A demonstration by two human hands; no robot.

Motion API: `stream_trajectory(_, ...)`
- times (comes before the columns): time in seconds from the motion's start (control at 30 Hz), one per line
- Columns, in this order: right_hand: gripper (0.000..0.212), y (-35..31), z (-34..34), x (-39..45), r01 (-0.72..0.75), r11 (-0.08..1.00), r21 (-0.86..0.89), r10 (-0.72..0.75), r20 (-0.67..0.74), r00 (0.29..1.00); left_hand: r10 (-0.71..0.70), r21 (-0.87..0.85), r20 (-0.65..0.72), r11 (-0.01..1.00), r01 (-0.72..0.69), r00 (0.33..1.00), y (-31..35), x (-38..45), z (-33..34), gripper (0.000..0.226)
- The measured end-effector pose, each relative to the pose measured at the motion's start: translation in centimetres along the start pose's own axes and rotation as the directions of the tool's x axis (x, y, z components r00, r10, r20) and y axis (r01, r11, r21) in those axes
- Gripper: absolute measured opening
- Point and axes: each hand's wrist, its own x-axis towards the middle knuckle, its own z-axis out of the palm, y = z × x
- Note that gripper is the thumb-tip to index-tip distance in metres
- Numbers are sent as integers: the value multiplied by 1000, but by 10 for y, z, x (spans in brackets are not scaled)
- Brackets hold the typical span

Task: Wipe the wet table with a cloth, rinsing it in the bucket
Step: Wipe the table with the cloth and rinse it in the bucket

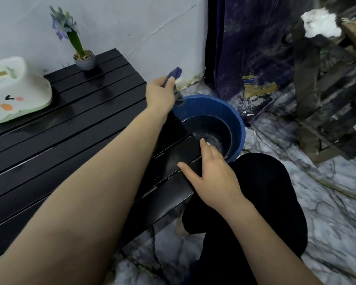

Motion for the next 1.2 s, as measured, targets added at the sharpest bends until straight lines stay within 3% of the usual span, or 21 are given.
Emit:
stream_trajectory(0.17,89,1,1,1,12,1000,2,-12,-10,1000,112,317,279,927,-202,954,-16,-4,27,34)
stream_trajectory(0.27,90,1,2,2,8,1000,4,-8,-13,1000,140,454,364,837,-307,921,-24,-4,27,39)
stream_trajectory(0.33,89,0,2,2,5,1000,3,-5,-17,1000,145,434,318,856,-280,937,-22,-2,24,40)
stream_trajectory(0.43,89,0,1,3,2,1000,3,-2,-11,1000,111,268,139,952,-145,984,-3,0,12,45)
stream_trajectory(0.5,88,0,1,3,0,1000,10,0,1,1000,140,215,57,965,-149,988,13,-1,-14,48)
stream_trajectory(0.63,88,-1,-1,4,-3,1000,16,3,20,1000,355,352,-30,879,-322,935,26,-39,-98,35)
stream_trajectory(0.73,88,-2,-1,4,-16,1000,9,16,33,999,388,527,-118,805,-274,914,-2,-93,-157,33)
stream_trajectory(0.8,89,-2,-1,3,-25,1000,12,25,37,999,278,634,-47,751,-186,960,-34,-117,-180,45)
stream_trajectory(0.83,89,-2,-1,3,-29,999,17,28,40,999,242,714,12,677,-178,970,-50,-124,-187,51)
stream_trajectory(0.9,88,-2,-1,3,-30,999,21,29,47,998,253,834,125,497,-240,959,-70,-124,-194,54)
stream_trajectory(0.93,88,-2,-1,3,-31,999,19,30,49,998,260,848,157,460,-265,953,-73,-121,-192,54)
stream_trajectory(1.03,88,-3,-2,3,-39,999,20,38,53,998,267,822,259,443,-357,928,-72,-105,-168,52)
stream_trajectory(1.2,87,-2,-2,4,-32,999,15,32,37,999,266,710,505,414,-570,821,-53,-57,-104,46)
